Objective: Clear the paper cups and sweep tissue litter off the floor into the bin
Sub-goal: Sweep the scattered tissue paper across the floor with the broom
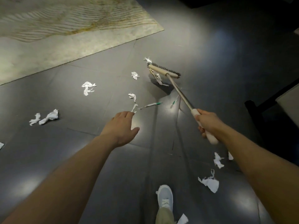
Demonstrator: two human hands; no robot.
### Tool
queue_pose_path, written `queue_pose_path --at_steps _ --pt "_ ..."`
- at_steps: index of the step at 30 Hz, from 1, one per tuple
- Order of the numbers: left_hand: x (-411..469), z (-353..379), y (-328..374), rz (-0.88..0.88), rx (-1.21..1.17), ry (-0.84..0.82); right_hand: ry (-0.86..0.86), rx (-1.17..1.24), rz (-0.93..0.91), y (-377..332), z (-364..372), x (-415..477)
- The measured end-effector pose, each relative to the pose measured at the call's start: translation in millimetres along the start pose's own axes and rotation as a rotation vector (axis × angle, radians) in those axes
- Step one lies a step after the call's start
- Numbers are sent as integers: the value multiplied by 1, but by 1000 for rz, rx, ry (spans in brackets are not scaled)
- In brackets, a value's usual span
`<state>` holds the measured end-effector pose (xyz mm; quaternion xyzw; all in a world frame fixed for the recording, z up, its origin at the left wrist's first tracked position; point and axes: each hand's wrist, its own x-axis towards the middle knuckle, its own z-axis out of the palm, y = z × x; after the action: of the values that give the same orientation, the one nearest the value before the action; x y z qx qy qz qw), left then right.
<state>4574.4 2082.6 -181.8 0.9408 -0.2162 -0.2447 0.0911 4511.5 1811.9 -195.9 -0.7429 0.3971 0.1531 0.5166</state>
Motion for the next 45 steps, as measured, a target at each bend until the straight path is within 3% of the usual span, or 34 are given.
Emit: queue_pose_path --at_steps 9,16,22,27,29,35,40,45 --pt "63 -6 -22 -169 -19 -51 16 -396 -2 -30 -3 113" --pt "69 4 -12 -190 -21 -68 -24 -601 -23 -11 12 108" --pt "51 5 8 -131 -16 -29 -99 -521 -57 14 12 64" --pt "30 12 12 -120 -2 -42 -92 -57 36 47 14 35" --pt "28 13 11 -127 -4 -50 -58 9 43 50 11 33" --pt "43 12 10 -161 -28 -52 112 -253 -58 17 -8 67" --pt "64 11 2 -194 -49 -57 55 -563 -1 0 -17 100" --pt "77 9 -2 -228 -40 -73 -45 -635 -27 -17 5 116"
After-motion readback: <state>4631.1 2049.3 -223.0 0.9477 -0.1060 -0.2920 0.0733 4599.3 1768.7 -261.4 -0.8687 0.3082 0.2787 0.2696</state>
